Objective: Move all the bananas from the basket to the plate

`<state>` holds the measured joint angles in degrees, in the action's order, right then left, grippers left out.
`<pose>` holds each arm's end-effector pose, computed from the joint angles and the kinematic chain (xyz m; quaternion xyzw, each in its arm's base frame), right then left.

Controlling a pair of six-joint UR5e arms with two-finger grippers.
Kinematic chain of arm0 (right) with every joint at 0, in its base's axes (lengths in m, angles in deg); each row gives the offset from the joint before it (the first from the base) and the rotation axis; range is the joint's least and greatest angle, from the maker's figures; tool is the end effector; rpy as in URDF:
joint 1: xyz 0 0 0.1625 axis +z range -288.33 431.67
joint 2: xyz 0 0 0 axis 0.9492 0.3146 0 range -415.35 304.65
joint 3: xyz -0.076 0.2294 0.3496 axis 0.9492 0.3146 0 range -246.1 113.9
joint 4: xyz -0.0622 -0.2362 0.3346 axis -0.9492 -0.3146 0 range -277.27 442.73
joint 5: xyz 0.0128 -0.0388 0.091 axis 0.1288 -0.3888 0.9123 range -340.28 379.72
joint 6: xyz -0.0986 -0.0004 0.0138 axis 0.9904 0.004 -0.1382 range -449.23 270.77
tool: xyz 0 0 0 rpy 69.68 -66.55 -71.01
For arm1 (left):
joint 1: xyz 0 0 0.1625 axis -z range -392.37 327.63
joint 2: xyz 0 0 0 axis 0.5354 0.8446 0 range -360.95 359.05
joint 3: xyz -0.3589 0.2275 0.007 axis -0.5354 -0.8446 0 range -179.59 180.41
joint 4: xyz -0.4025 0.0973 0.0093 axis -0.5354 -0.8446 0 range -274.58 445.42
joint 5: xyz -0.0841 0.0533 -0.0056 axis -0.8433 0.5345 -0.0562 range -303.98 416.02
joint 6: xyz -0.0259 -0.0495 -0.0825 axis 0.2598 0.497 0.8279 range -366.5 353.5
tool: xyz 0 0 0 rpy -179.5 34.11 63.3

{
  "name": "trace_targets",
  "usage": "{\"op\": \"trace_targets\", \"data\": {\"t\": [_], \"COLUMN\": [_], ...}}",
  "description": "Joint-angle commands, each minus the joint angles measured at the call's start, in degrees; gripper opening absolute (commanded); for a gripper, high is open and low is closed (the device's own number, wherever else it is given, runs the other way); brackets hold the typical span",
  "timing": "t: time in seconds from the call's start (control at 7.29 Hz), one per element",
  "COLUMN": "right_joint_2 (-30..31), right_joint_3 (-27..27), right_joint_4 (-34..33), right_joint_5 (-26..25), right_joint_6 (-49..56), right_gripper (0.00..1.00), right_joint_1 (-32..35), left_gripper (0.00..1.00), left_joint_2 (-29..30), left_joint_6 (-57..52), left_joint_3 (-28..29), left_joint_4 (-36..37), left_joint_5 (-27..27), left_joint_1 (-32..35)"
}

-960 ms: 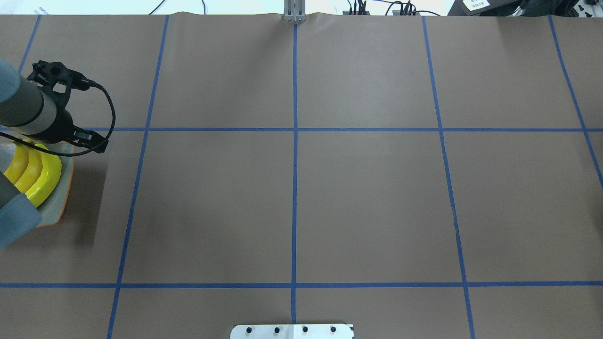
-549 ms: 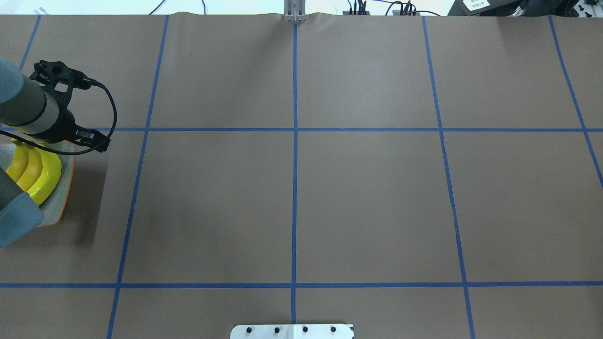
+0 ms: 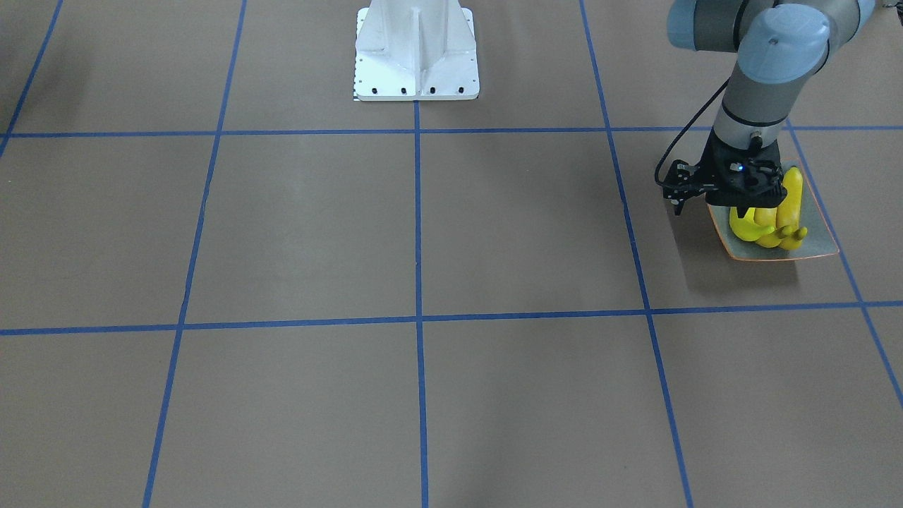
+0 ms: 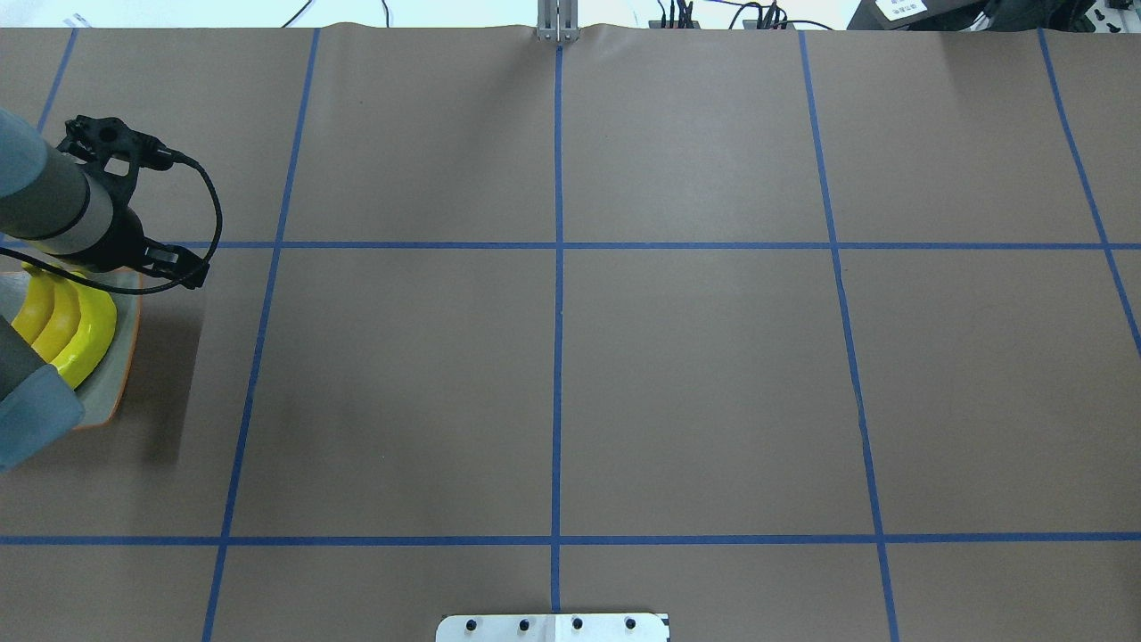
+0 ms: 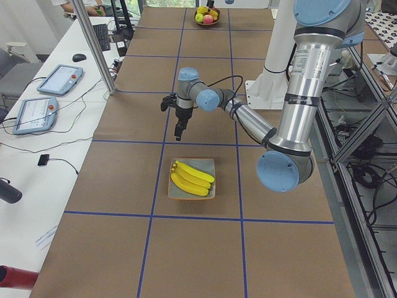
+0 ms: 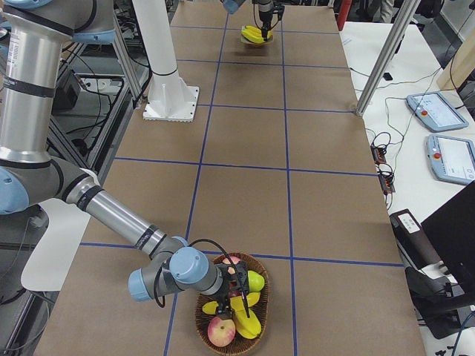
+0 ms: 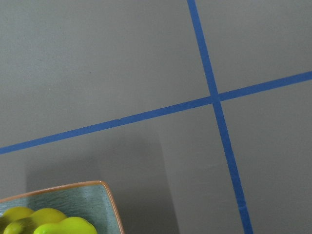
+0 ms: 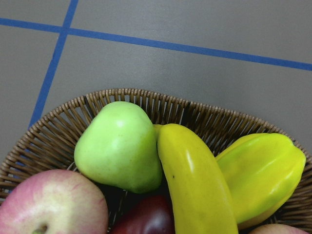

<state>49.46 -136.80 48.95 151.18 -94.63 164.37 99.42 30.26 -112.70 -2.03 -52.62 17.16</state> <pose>0.0833 -0.3331 0.8249 0.1711 -0.3516 -0.0028 0.9204 0.2717 -0.4749 0.3939 0.1081 0.2862 0.0739 0.9492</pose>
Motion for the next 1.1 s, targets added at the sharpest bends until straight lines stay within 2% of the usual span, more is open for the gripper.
{"op": "trace_targets", "data": {"t": [0.0,0.27,0.41,0.55,0.69,0.96], "right_joint_2": [-1.70,-1.89,-1.80,-1.89,-2.06,-1.89], "right_joint_3": [2.57,3.38,3.38,3.73,3.38,3.21], "right_joint_4": [0.03,0.02,0.03,0.11,0.11,0.20], "right_joint_5": [-0.16,-0.16,-0.16,-0.16,-0.07,0.54], "right_joint_6": [0.13,0.13,0.04,-0.05,0.12,0.30], "right_gripper": [0.98,0.92,0.85,0.57,0.01,0.00], "right_joint_1": [0.02,0.02,0.02,0.02,0.02,0.11], "left_gripper": [1.00,1.00,1.00,1.00,1.00,1.00], "left_joint_2": [0.00,0.18,0.70,0.70,0.70,0.70], "left_joint_6": [-0.02,-0.02,-0.02,-0.02,-0.02,0.07], "left_joint_3": [0.44,0.44,0.79,0.79,0.79,0.79], "left_joint_4": [-0.09,-0.09,-0.09,0.00,0.00,0.00], "left_joint_5": [0.00,0.00,0.00,0.00,0.09,0.09], "left_joint_1": [-0.05,-0.05,-0.05,-0.05,-0.05,-0.05]}}
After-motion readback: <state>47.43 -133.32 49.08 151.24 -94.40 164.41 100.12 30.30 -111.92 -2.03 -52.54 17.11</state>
